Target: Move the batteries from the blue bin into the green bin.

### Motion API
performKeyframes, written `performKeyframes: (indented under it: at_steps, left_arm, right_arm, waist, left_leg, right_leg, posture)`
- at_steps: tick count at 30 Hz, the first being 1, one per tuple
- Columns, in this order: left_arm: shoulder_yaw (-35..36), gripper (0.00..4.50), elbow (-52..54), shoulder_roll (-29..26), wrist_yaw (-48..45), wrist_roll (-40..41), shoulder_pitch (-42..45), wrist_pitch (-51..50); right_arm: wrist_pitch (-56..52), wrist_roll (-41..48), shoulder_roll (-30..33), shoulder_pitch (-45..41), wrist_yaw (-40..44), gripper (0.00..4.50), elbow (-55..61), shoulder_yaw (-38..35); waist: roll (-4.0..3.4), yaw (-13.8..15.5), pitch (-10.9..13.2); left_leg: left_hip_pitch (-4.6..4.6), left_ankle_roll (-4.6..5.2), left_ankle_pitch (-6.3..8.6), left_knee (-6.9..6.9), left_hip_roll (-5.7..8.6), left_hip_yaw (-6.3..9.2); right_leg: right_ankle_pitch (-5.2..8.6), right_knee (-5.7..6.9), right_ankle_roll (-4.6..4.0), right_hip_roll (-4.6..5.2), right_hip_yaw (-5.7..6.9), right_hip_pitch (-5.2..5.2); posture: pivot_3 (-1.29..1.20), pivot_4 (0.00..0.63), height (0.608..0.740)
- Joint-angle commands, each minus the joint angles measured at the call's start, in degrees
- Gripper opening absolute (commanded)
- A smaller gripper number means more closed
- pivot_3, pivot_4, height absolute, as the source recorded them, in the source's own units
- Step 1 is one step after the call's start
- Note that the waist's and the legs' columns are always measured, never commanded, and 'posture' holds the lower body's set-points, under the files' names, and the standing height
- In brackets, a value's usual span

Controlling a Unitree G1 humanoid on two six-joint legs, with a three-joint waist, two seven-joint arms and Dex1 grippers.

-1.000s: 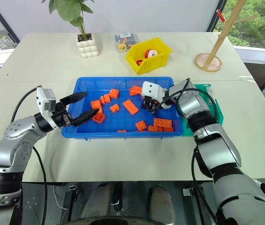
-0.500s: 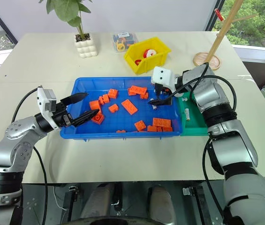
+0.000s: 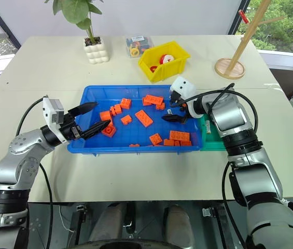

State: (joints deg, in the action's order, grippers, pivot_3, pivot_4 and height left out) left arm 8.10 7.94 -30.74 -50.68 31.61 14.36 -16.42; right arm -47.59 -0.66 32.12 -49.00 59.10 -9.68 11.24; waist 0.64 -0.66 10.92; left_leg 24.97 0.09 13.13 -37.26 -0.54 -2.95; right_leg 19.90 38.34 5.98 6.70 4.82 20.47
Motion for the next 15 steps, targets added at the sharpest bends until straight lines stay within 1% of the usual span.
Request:
performKeyframes:
  at_steps: [1, 8, 13, 15]
  left_arm:
    - [0.1, 4.50, 0.2, 0.6, 0.1, -0.6, 1.2, 1.8]
    - [-0.6, 4.50, -2.0, 2.3, -0.1, -1.5, 2.8, 3.2]
    - [-1.0, 4.50, -2.3, 3.3, -0.2, -2.0, 3.3, 3.8]
    - [-1.2, 4.50, -1.2, 2.5, -1.5, -1.2, 3.1, 2.5]
  right_arm:
    - [-3.7, 1.9, 0.3, 0.9, -2.5, 4.45, 4.5, -1.8]
    - [-9.4, 4.6, 0.2, 4.9, -6.1, 4.45, 9.8, -1.5]
    - [-9.5, 4.9, -1.2, 7.0, -10.1, 4.45, 7.8, -0.7]
    - [-9.3, 5.3, -1.7, 7.1, -10.8, 4.45, 6.7, -0.4]
  waist:
    - [0.00, 0.1, 0.0]
    - [0.00, 0.0, 0.0]
    - [0.02, 0.1, 0.0]
    - [0.02, 0.2, 0.0]
  left_leg:
    - [0.00, 0.00, 0.00, 0.00, 0.00, 0.00]
    - [0.00, 0.01, 0.00, 0.01, 0.02, 0.00]
    - [0.00, 0.01, 0.00, 0.00, 0.02, 0.01]
    - [0.00, 0.01, 0.00, 0.00, 0.03, 0.01]
  right_leg:
    - [0.00, 0.00, 0.00, 0.00, 0.00, 0.00]
    - [0.00, -0.01, 0.00, 0.00, 0.00, 0.00]
    - [0.00, -0.01, 0.00, 0.00, 0.00, 0.00]
    - [0.00, -0.01, 0.00, 0.01, 0.00, -0.02]
  posture:
    - [0.00, 0.150, 0.739]
    - [0.00, 0.150, 0.739]
    - [0.00, 0.150, 0.739]
    - [0.00, 0.150, 0.739]
